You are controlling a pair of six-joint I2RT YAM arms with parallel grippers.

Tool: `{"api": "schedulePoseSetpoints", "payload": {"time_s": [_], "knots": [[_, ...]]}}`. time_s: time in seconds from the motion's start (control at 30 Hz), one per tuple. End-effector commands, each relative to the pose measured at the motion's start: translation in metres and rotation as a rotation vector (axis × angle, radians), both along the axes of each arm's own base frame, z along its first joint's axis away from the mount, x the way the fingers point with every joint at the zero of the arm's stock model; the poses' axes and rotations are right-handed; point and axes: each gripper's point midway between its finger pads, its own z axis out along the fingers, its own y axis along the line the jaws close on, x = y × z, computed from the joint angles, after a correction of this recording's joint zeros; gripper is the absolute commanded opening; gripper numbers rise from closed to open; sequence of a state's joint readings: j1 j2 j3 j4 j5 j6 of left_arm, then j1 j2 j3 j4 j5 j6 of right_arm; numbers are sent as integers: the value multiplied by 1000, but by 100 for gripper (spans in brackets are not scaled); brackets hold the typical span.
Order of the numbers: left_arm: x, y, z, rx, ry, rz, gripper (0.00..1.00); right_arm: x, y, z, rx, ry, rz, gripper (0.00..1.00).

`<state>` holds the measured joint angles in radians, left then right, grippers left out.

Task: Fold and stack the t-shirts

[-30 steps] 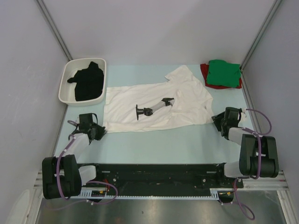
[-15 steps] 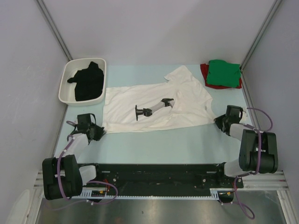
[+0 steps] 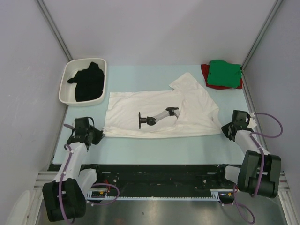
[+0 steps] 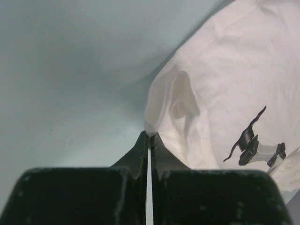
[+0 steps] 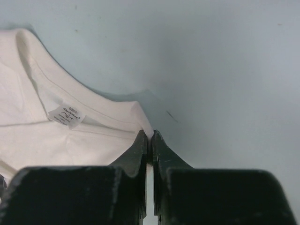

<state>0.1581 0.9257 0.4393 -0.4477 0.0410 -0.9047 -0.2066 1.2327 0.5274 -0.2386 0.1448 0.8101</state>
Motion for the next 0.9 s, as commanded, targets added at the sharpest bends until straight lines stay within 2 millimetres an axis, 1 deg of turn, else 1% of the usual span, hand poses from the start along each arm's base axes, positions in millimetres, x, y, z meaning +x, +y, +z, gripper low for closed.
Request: {"api": "schedulePoseSetpoints", "payload": {"time_s": [0.0, 0.03, 0.1, 0.13, 0.3, 0.37, 0.4, 0.43, 0.47, 0.5, 0.53, 0.57, 0.6, 0.63, 0.67, 0.7, 0.77, 0.8, 0.87], "knots": [[-20, 7, -2, 37, 35, 19, 0, -39, -23, -2, -85, 80, -74, 0], [-24, 6, -3, 32, 41, 26, 0, -44, -24, -3, -85, 85, -83, 0], [-28, 5, -1, 28, 25, 35, 0, -51, -25, -4, -85, 86, -91, 0], [-32, 5, -3, 25, 29, 42, 0, -55, -25, -4, -86, 77, -99, 0], [-39, 0, -7, 1, 35, 42, 0, -67, -23, -9, -64, 81, -130, 0], [-40, -2, -7, -11, 38, 41, 2, -68, -22, -9, -56, 80, -132, 7], [-42, -2, -9, -12, 47, 45, 5, -69, -22, -9, -56, 85, -133, 12], [-42, -2, -8, -13, 44, 46, 14, -69, -22, -8, -56, 81, -130, 38], [-42, -2, -7, -13, 41, 47, 24, -67, -21, -6, -56, 71, -123, 51], [-43, -3, -7, -17, 45, 49, 35, -67, -20, -5, -48, 71, -114, 62], [-42, -4, -6, -21, 41, 44, 55, -66, -19, -3, -47, 64, -112, 82], [-42, -6, -5, -31, 41, 32, 61, -62, -20, 5, -51, 43, -105, 95], [-44, -8, -4, -40, 51, 30, 66, -62, -19, 9, -55, 45, -92, 100], [-41, -9, 2, -42, 40, 25, 73, -61, -19, 14, -60, 38, -88, 100], [-41, -10, 7, -45, 29, 20, 76, -59, -19, 21, -69, 25, -80, 100], [-44, -10, 10, -47, 34, 19, 78, -54, -18, 34, -79, -6, -66, 100], [-38, -10, 28, -37, -18, 13, 79, -47, -12, 50, -81, -51, -34, 100], [-34, -9, 35, -37, -45, 15, 79, -40, -7, 64, -72, -93, -12, 100], [-26, -11, 49, -47, -89, 6, 80, -29, 12, 76, -48, -135, 57, 100]]}}
